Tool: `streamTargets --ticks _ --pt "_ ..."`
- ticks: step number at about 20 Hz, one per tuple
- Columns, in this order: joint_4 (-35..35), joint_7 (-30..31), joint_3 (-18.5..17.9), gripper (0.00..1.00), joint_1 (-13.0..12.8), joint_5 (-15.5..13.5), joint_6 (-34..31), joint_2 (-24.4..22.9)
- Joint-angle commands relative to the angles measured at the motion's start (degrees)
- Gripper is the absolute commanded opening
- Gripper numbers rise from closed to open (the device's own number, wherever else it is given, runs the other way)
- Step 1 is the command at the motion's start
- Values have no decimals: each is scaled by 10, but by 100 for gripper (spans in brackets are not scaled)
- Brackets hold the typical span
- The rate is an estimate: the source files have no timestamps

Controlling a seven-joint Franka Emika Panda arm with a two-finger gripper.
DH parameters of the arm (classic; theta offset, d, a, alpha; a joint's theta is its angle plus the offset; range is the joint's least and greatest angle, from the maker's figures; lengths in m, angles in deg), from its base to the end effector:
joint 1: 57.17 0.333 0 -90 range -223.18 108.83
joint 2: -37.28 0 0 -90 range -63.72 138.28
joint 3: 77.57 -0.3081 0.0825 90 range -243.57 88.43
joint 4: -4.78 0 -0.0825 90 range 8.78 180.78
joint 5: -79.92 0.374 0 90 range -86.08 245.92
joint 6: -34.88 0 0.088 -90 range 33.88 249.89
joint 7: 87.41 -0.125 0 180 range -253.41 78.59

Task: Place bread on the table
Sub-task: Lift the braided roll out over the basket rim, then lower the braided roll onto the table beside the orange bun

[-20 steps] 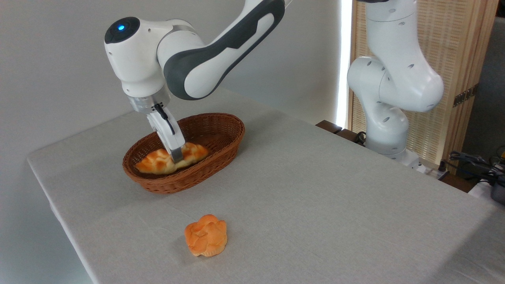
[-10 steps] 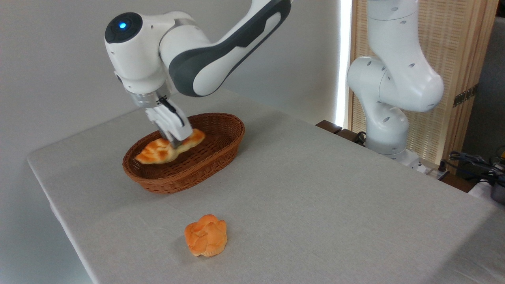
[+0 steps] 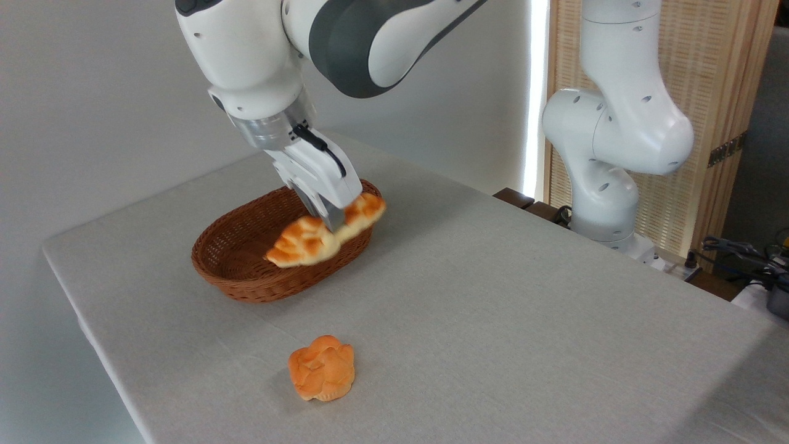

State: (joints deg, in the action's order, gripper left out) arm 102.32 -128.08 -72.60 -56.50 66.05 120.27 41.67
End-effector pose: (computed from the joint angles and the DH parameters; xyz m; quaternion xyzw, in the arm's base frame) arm 0.5346 -0.0706 0.4965 0.9101 -0.3688 -0.0969 0.1621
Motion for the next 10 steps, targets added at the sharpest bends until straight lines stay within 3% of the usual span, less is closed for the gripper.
streamTargets --ticks 1,3,4,10 --pt "20 -88 -8 1 -7 98 -8 -3" --pt "35 -104 -11 5 -7 141 -4 -11" --pt "47 -105 -11 7 -6 147 -1 -18" --pt "145 -99 -15 10 -7 149 30 -46"
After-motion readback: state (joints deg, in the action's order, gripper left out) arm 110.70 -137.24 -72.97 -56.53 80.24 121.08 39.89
